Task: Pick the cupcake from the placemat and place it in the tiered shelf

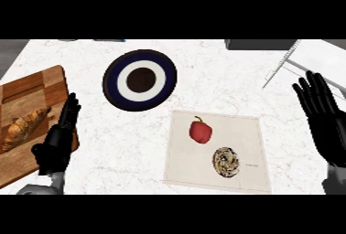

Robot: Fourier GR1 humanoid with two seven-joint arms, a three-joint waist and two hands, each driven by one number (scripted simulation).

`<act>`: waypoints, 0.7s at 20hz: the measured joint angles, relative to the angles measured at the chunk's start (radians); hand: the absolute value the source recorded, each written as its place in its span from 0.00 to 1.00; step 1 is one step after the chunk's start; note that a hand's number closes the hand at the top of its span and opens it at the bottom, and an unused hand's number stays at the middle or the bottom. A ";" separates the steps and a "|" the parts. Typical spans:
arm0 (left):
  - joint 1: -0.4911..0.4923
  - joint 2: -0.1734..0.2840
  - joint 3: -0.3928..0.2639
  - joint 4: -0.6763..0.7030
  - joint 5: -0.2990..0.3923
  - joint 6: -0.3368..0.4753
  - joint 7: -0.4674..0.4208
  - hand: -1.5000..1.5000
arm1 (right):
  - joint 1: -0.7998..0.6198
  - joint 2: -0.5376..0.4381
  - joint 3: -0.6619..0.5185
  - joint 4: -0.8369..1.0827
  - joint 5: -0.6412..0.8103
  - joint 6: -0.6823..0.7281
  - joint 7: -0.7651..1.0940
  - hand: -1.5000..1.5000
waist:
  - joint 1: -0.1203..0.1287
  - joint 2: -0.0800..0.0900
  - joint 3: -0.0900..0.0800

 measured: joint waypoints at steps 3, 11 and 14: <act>-0.029 0.001 -0.010 -0.010 -0.013 -0.021 0.010 0.50 | -0.046 -0.021 0.020 0.018 -0.004 0.059 0.040 0.00 | 0.000 0.019 0.002; -0.097 -0.016 -0.070 0.005 -0.008 -0.093 0.041 0.50 | -0.121 -0.066 0.073 0.124 0.055 0.074 0.137 1.00 | -0.004 0.051 0.003; -0.128 -0.036 -0.089 0.029 -0.009 -0.108 0.061 0.50 | -0.114 -0.012 0.087 0.211 0.194 -0.065 0.057 0.00 | -0.003 0.048 0.003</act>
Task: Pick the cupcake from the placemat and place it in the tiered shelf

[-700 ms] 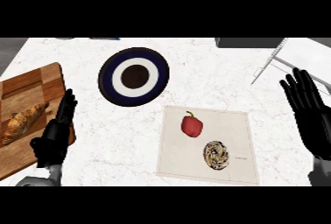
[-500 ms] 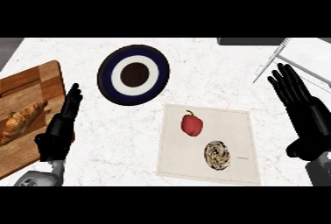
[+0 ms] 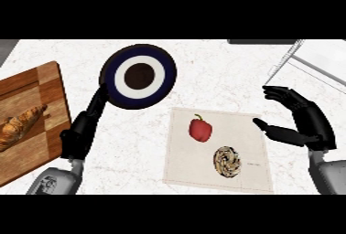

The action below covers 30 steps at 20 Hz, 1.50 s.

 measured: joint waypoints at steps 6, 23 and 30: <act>-0.033 -0.012 0.012 0.036 0.000 -0.035 0.013 0.50 | -0.025 0.090 -0.083 0.212 -0.037 0.032 -0.244 0.00 | 0.002 -0.006 0.001; -0.041 -0.034 0.047 0.074 -0.020 -0.061 0.006 0.50 | -0.099 -0.215 0.067 -0.177 0.052 0.370 0.177 0.00 | -0.011 -0.016 -0.002; -0.036 -0.044 0.046 0.064 -0.035 -0.058 0.012 0.50 | -0.148 -0.324 0.167 -0.372 0.149 0.472 0.419 0.00 | -0.008 -0.018 -0.002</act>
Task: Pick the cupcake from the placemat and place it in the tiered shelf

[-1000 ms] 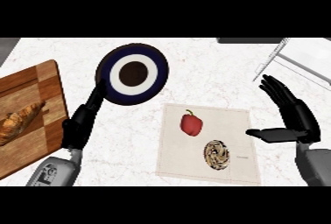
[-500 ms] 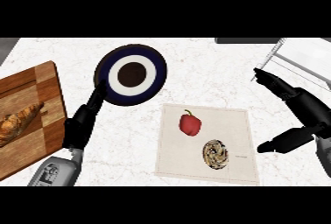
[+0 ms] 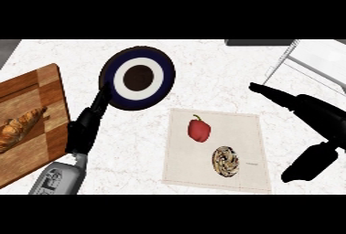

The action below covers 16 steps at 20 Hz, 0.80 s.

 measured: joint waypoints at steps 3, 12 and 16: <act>0.006 -0.017 -0.006 -0.006 -0.015 0.007 0.002 0.50 | 0.008 -0.002 0.030 -0.095 0.034 0.021 0.107 0.00 | 0.000 0.001 0.001; 0.000 -0.031 0.038 -0.016 -0.040 -0.037 0.018 0.50 | 0.091 0.113 0.036 -0.284 0.137 0.074 0.285 0.00 | 0.002 0.004 0.002; 0.023 -0.046 0.044 -0.041 -0.055 -0.045 0.026 0.50 | 0.096 0.185 0.059 -0.334 0.196 0.090 0.354 0.00 | 0.005 0.004 0.002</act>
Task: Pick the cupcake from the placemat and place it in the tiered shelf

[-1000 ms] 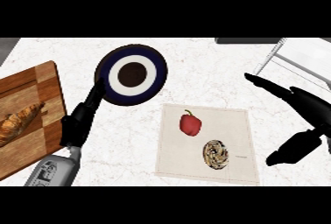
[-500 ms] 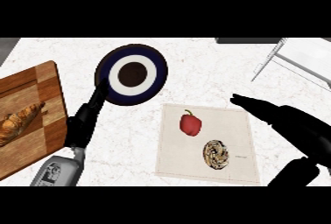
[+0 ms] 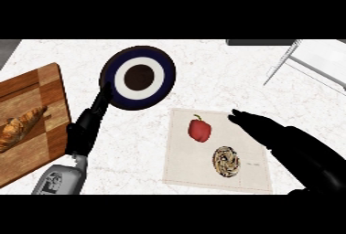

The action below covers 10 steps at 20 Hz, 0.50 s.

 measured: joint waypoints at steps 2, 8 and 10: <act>0.001 -0.005 0.011 -0.001 -0.007 -0.006 -0.003 0.50 | 0.032 0.017 -0.006 -0.005 0.042 0.008 -0.018 0.00 | -0.001 0.000 0.000; -0.004 -0.021 0.044 0.022 -0.023 -0.041 -0.020 0.50 | 0.065 0.102 -0.007 0.012 0.143 0.046 -0.037 0.00 | 0.000 0.001 0.000; 0.005 -0.033 0.044 0.011 -0.041 -0.037 -0.016 0.50 | 0.089 0.120 -0.016 0.018 0.172 0.058 -0.062 0.00 | 0.000 0.001 0.000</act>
